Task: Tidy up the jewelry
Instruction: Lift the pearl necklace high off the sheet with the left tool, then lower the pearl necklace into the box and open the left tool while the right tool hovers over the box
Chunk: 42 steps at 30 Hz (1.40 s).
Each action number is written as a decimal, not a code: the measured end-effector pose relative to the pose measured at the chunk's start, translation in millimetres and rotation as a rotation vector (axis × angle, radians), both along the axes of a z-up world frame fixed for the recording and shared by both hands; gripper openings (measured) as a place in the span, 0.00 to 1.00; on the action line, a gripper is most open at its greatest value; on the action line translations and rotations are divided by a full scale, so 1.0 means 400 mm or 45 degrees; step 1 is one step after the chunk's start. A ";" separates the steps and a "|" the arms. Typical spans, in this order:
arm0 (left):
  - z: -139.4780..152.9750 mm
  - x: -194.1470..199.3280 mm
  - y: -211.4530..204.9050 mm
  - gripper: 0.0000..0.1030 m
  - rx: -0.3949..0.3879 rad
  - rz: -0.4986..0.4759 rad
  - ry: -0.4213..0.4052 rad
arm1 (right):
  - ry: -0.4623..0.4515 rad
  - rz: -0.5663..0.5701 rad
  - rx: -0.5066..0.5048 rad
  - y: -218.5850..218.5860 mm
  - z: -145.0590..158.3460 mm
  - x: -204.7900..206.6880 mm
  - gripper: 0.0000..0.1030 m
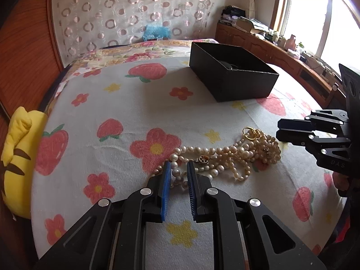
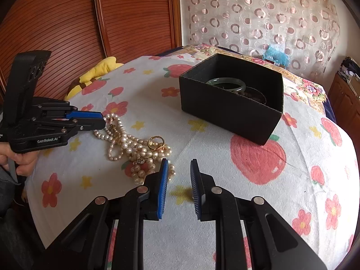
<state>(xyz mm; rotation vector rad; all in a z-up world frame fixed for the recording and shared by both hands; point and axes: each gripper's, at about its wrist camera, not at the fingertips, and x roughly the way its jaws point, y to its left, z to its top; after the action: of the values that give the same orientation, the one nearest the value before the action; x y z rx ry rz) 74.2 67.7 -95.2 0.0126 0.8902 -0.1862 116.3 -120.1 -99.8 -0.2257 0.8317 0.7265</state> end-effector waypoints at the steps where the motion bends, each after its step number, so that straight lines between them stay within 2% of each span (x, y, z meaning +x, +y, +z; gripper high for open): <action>1: -0.001 0.001 0.000 0.06 -0.009 -0.001 0.002 | 0.001 -0.001 0.000 0.002 -0.002 -0.001 0.21; 3: 0.006 -0.001 -0.003 0.06 -0.006 0.007 -0.020 | -0.001 -0.005 -0.003 0.000 -0.003 -0.001 0.21; 6: 0.053 -0.017 -0.012 0.06 -0.076 -0.014 -0.081 | -0.006 -0.014 0.000 -0.006 -0.001 -0.002 0.21; 10: 0.158 -0.033 -0.041 0.06 -0.164 -0.075 -0.184 | -0.022 -0.026 0.009 -0.016 0.011 -0.004 0.21; 16: 0.306 -0.034 -0.131 0.06 -0.153 -0.180 -0.325 | -0.052 -0.038 0.027 -0.033 0.040 -0.015 0.21; 23: 0.432 -0.040 -0.176 0.06 -0.138 -0.222 -0.457 | -0.071 -0.047 0.043 -0.050 0.064 -0.026 0.21; 30: 0.492 -0.040 -0.148 0.06 -0.117 -0.162 -0.534 | -0.046 -0.024 0.057 -0.030 0.058 -0.024 0.21; 36: 0.499 -0.030 -0.116 0.06 -0.096 -0.116 -0.553 | -0.007 0.034 0.035 0.031 0.033 -0.021 0.21; 42: 0.485 -0.027 -0.099 0.06 -0.080 -0.083 -0.552 | 0.032 0.075 -0.039 0.087 0.000 -0.010 0.21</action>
<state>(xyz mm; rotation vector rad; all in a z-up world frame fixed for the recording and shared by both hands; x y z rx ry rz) 63.5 28.2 98.6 0.0227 0.4514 -0.2604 112.2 -85.2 -99.8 -0.2701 0.8631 0.7733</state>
